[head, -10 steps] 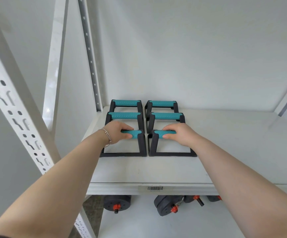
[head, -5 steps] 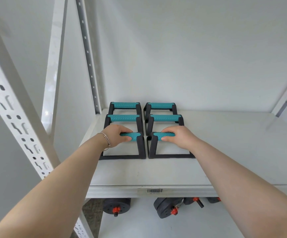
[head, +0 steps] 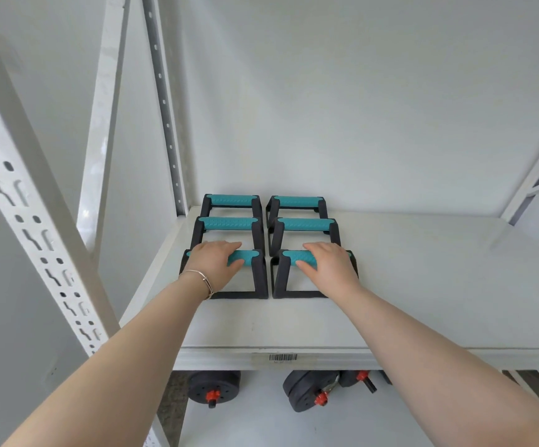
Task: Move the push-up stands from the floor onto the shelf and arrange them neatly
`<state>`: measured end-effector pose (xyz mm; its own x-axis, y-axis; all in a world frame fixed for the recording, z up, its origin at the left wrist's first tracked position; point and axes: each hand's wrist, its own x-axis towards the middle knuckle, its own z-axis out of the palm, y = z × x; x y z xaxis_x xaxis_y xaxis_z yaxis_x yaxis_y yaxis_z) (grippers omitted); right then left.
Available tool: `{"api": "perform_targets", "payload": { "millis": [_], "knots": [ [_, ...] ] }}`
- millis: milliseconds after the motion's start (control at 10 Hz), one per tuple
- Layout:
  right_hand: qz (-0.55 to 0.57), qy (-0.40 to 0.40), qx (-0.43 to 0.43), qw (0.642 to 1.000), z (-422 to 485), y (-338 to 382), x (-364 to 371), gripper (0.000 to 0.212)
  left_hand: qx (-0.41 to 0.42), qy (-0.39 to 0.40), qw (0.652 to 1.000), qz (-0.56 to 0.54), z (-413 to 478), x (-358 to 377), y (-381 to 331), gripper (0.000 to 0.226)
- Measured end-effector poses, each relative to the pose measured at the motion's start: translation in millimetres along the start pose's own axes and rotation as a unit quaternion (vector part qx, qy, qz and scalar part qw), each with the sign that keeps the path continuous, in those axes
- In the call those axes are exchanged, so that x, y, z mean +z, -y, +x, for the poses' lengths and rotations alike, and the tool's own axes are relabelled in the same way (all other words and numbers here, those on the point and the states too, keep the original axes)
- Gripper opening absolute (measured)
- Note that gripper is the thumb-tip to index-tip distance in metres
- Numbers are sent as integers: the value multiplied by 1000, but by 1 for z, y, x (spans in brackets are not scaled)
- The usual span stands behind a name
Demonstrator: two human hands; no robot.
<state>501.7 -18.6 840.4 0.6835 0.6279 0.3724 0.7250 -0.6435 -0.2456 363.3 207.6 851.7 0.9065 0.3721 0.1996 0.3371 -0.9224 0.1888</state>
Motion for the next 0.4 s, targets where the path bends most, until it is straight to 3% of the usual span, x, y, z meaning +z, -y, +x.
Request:
{"api": "perform_targets", "payload": {
  "millis": [200,300,400],
  "knots": [
    [14,-90,66,994,-12,-3,4,50,-105,-70,990,-64,-13,7,-29,44],
    [-6,-144,61,988,-26,-9,-2,55,-97,-133,984,-71,-28,11,-71,51],
    [-19,-175,63,982,-35,-20,-8,57,-84,-148,984,-54,-32,17,-107,57]
  ]
}}
